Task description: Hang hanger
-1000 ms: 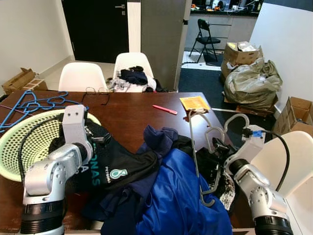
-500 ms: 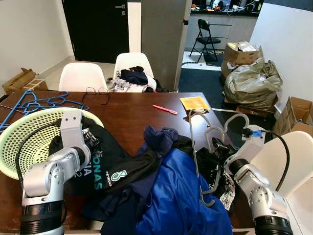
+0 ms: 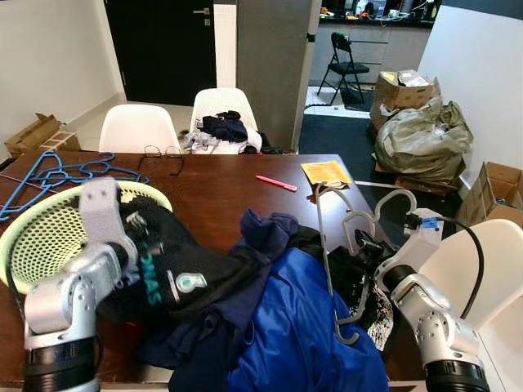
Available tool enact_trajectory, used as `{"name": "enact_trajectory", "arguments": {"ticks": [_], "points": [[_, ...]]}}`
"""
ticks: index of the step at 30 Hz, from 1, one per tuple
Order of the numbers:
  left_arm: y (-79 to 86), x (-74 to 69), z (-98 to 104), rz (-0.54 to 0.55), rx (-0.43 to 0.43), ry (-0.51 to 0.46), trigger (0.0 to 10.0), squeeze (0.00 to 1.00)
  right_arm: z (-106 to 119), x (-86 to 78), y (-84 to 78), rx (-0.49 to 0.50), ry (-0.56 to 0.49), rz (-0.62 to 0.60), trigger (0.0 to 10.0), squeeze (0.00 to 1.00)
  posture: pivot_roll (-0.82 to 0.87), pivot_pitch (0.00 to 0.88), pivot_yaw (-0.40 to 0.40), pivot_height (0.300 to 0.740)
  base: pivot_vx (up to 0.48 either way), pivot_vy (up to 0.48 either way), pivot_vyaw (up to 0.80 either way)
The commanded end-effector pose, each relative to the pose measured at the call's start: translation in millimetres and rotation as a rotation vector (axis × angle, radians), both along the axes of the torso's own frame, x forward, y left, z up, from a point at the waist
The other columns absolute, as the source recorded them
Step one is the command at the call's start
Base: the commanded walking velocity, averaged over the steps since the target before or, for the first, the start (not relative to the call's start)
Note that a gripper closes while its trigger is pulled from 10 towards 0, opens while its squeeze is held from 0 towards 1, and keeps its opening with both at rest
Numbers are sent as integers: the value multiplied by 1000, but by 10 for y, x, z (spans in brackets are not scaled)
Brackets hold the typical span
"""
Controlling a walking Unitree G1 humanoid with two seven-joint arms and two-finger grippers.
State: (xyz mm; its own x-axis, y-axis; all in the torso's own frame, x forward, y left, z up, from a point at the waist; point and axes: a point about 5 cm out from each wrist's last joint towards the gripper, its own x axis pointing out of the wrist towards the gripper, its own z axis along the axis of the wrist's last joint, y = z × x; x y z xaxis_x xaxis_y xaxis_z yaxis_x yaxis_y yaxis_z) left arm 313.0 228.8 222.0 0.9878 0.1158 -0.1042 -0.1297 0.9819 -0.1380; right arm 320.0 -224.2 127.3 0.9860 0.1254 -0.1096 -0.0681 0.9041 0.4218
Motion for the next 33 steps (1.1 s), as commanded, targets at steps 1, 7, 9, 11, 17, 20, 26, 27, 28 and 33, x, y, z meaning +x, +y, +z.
{"name": "enact_trajectory", "arguments": {"ticks": [1, 7, 9, 11, 17, 20, 26, 27, 28, 33], "points": [[24, -35, 229, 17, 33, -115, 0, 0, -106, -27, 12, -10, 54, 4, 10000, 0, 21, 0, -29, 740, 0, 0, 0], [-241, -207, 362, -216, -38, -217, 0, 0, -105, -29, 6, -10, 54, 4, 10000, 0, 30, 0, -33, 740, 0, 0, 0], [-400, -457, 195, -439, -60, -164, 0, 0, -104, -29, 2, -6, 54, 6, 10000, 0, 46, 0, -35, 740, 0, 0, 0], [-346, -576, 50, -449, -50, -97, 0, 0, -104, -28, 0, -3, 55, 8, 10000, 0, 53, 0, -37, 740, 0, 0, 0], [-62, -864, -295, -244, 5, 40, 0, 0, -105, -24, -3, -1, 56, 12, 10000, 0, 64, 0, -41, 740, 0, 0, 0], [70, -1125, -439, -75, 47, 112, 0, 0, -104, -21, -3, 1, 57, 21, 10000, 0, 78, 0, -46, 740, 0, 0, 0], [522, -1257, -272, 195, 131, 52, 0, 0, -101, -7, -2, 8, 57, 27, 10000, 0, 97, 0, -57, 740, 0, 0, 0], [702, -1307, -166, 310, 149, 7, 0, 0, -100, -1, 1, 10, 58, 30, 10000, 0, 100, 0, -61, 740, 0, 0, 0], [702, -1307, -166, 310, 149, 7, 0, 0, -100, -1, 1, 10, 58, 30, 10000, 0, 100, 0, -61, 740, 0, 0, 0], [953, -1504, -214, 556, 81, -19, 0, 0, -96, 8, 13, 14, 58, 37, 10000, 0, 102, 0, -65, 740, 0, 0, 0]]}}
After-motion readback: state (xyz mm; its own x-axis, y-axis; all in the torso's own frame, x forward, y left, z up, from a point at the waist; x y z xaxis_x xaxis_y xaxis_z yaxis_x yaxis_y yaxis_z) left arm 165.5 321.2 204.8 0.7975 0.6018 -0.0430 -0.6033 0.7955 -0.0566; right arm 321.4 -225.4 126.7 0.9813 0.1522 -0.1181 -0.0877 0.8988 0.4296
